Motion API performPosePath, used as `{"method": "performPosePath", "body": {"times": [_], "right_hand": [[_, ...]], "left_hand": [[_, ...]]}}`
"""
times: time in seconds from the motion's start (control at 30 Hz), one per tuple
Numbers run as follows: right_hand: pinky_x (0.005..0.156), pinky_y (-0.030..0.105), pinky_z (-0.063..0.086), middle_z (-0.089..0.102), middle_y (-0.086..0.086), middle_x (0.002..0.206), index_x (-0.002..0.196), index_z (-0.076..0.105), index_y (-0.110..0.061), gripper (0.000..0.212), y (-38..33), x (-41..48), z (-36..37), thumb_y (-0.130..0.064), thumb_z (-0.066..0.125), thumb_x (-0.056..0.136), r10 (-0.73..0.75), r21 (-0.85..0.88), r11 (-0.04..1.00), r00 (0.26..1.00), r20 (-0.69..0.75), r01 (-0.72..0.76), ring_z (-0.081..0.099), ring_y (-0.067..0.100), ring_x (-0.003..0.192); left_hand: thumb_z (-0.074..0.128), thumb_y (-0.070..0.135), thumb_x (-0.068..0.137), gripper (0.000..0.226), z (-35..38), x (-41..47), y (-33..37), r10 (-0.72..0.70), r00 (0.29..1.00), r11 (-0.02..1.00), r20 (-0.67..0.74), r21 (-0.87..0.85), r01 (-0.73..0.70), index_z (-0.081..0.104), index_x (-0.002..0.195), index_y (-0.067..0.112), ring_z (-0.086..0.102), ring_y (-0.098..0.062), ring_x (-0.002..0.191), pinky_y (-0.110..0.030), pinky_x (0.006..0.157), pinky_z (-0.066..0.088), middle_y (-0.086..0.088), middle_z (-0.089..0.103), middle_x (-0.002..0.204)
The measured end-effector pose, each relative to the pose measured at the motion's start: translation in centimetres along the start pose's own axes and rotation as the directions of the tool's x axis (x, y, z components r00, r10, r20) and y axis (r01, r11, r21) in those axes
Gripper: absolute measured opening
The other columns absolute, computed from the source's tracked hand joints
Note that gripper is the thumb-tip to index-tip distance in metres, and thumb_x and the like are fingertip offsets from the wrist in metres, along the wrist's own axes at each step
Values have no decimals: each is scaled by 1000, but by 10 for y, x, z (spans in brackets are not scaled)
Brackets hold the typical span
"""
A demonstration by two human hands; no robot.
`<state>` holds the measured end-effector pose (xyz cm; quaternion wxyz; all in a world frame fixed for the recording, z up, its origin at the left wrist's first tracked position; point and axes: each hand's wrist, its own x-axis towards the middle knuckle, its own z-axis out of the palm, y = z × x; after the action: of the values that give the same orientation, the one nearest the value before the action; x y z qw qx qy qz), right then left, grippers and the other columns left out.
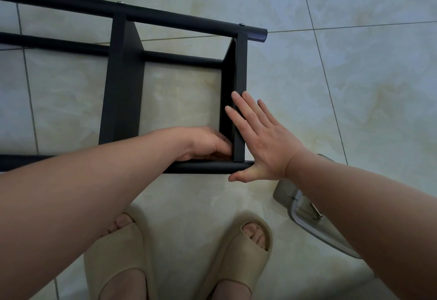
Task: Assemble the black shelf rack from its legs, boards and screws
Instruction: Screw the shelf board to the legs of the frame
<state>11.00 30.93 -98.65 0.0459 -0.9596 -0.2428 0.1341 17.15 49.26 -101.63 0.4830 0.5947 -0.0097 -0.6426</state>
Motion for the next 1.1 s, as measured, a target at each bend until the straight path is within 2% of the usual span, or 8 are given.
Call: {"method": "performPosePath", "body": {"times": [0.13, 0.27, 0.4, 0.53, 0.7, 0.8, 0.93, 1.1], "right_hand": [[125, 58, 12, -3, 17, 169, 161, 10, -5, 128, 1, 0, 0, -93, 41, 73, 1, -4, 1000, 1000, 8, -1, -6, 35, 156], [125, 58, 13, -3, 17, 169, 161, 9, -5, 128, 1, 0, 1, -93, 40, 74, -2, -6, 1000, 1000, 3, 2, -6, 35, 156], [124, 58, 13, -3, 17, 169, 161, 10, -5, 128, 1, 0, 1, -93, 40, 74, -3, 3, 1000, 1000, -1, 3, -5, 35, 156], [124, 58, 13, -3, 17, 169, 161, 11, -4, 128, 1, 0, 1, -93, 41, 73, -3, 3, 1000, 1000, -1, 3, -5, 36, 156], [124, 58, 13, -3, 17, 169, 161, 10, -5, 127, 1, 0, 2, -93, 40, 74, -8, -1, 1000, 1000, -5, 8, -5, 36, 156], [124, 59, 13, -4, 17, 169, 161, 9, -5, 127, 2, 0, 2, -94, 39, 74, -10, -2, 1000, 1000, -3, 10, -6, 35, 156], [124, 59, 14, -3, 17, 169, 161, 9, -5, 128, 1, 0, 2, -94, 39, 74, -10, -6, 1000, 1000, -8, 10, -5, 36, 156], [124, 58, 13, -4, 17, 169, 161, 9, -5, 128, 2, 1, 2, -94, 40, 74, -7, -4, 1000, 1000, -3, 7, -6, 35, 156]], "left_hand": [[59, -4, 86, 17, -3, 0, -1, -15, 1000, 997, 21, -69, 16, 70, 79, 7, 63, -15, 63, -24, 67, 52, -6, 64, 67], [58, -3, 86, 19, -4, -1, -1, -38, 999, 994, 37, -103, 42, 71, 76, 7, 65, -16, 61, -24, 62, 52, -5, 66, 65], [66, 6, 86, 8, -2, 1, -1, -28, 1000, 999, -5, -47, 27, 73, 90, 6, 69, -22, 78, -32, 79, 55, -11, 73, 84], [63, 3, 88, 15, -1, 0, 0, -3, 1000, 1000, -5, -1, 3, 70, 77, 11, 66, -15, 65, -20, 61, 53, -3, 70, 69], [62, -1, 84, 12, -2, 1, -1, -28, 1000, 997, -1, -78, 28, 71, 78, 6, 67, -21, 69, -31, 74, 53, -10, 69, 72], [65, 4, 86, 7, -1, 0, 0, -12, 1000, 1000, -6, -26, 12, 71, 87, 6, 69, -19, 71, -27, 68, 54, -8, 73, 77], [64, 5, 87, 8, 0, 2, -1, 10, 999, 998, -42, 59, -7, 69, 82, 8, 62, -20, 67, -26, 65, 49, -6, 67, 70], [61, -1, 85, 12, -3, 1, -1, -15, 1000, 1000, 7, -19, 15, 70, 82, 7, 67, -19, 66, -27, 68, 52, -7, 69, 69]]}}
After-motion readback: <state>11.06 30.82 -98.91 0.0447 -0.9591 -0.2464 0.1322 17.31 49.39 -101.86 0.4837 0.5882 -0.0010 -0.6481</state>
